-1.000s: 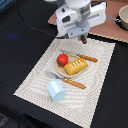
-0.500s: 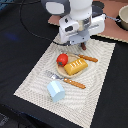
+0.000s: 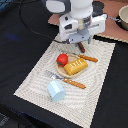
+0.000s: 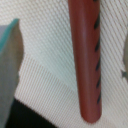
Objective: Interact with the objects in diverse but meaningful ways.
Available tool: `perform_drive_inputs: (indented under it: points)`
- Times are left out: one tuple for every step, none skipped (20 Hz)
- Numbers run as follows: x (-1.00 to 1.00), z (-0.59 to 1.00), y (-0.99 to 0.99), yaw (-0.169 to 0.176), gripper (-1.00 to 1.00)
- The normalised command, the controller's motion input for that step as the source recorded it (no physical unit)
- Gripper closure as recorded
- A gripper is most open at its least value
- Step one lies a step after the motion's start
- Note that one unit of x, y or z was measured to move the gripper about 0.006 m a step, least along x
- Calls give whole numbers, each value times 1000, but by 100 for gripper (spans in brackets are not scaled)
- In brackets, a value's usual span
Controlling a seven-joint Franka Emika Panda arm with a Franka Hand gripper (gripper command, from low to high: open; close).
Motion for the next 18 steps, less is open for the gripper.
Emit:
perform_drive_inputs:
  points:
    - [-249,620,-80,-61,-100]
    - [-251,600,-100,-61,-100]
    - [-246,577,-123,-61,-100]
    - [-246,549,-180,-50,-100]
    - [-200,489,-240,-43,-100]
    - [-151,429,-277,-48,-100]
    - [-120,340,-363,-60,-100]
    - [-43,214,-400,-76,-100]
    - [-43,97,-463,-84,-100]
    - [-89,37,-483,-71,-100]
    - [-140,17,-534,-60,-100]
    - [-106,17,-569,-58,-100]
    - [-126,20,-620,-62,-100]
    - [-131,20,-643,-65,-100]
    - [-114,0,-674,-70,-100]
    - [-120,0,-694,-66,-100]
    - [-114,0,-691,-62,-100]
    - [-126,0,-677,-58,-100]
